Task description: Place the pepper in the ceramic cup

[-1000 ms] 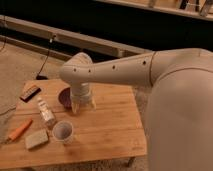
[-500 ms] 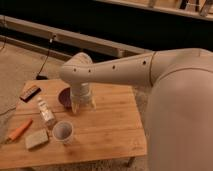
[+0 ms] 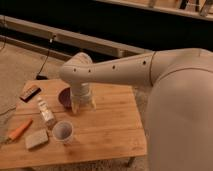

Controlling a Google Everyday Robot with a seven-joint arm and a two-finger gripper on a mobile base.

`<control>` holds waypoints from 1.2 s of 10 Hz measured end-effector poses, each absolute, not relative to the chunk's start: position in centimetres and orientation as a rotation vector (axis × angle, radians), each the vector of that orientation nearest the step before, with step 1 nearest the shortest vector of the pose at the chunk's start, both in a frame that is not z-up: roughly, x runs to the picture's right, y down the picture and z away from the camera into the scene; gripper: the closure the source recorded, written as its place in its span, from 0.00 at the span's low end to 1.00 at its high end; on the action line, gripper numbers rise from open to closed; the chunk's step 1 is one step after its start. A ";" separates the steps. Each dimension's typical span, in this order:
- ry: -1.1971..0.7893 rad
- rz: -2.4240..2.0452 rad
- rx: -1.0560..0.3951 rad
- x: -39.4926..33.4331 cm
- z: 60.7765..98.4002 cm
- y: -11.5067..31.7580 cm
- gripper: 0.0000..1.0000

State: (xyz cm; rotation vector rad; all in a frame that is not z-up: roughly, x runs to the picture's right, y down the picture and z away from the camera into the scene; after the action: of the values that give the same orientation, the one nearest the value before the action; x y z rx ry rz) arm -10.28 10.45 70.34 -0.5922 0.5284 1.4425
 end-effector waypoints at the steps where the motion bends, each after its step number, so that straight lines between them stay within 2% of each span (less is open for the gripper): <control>1: 0.528 1.442 -0.592 -10.3 70.3 10.4 0.35; 4: 0.505 1.439 -0.595 -10.4 70.1 10.0 0.35; 7: 0.262 1.368 -0.576 -12.7 67.9 3.8 0.35; 9: 0.123 1.174 -0.552 -16.1 65.8 1.4 0.35; 11: 0.086 1.066 -0.546 -18.0 65.0 1.5 0.35; 12: 0.030 0.821 -0.537 -23.2 63.7 3.6 0.35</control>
State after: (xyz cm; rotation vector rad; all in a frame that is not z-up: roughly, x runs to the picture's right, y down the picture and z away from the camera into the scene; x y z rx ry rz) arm -23.24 3.56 63.72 -0.5375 0.0301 0.8215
